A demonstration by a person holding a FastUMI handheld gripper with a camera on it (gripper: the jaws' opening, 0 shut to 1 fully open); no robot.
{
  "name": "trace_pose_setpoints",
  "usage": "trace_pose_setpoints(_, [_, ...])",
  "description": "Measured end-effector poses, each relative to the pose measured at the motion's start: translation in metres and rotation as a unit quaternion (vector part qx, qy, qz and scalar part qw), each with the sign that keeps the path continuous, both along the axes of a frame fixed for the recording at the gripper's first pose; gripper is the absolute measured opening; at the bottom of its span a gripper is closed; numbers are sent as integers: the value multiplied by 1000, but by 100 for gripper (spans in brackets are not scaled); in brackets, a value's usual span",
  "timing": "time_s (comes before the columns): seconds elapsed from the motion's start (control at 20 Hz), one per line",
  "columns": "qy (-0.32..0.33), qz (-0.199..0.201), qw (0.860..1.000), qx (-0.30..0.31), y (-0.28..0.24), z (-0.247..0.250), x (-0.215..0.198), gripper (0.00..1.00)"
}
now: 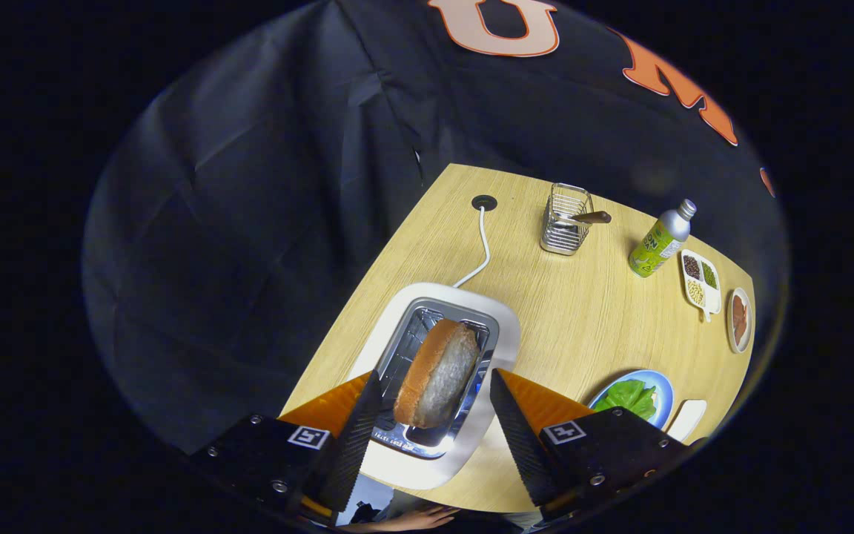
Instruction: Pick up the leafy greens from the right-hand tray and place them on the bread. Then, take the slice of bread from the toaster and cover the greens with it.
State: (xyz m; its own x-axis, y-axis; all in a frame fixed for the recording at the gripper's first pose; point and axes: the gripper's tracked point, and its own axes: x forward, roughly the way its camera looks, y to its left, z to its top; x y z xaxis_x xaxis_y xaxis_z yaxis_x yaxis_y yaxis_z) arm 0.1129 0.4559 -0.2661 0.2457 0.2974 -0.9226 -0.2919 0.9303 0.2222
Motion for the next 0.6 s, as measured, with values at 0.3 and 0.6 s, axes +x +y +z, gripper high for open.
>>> trace_pose_setpoints(0.3, [26,-24,999,-4,7,-15,-2,75])
trace_pose_setpoints(0.6, [23,-47,999,-12,-2,-21,1,45])
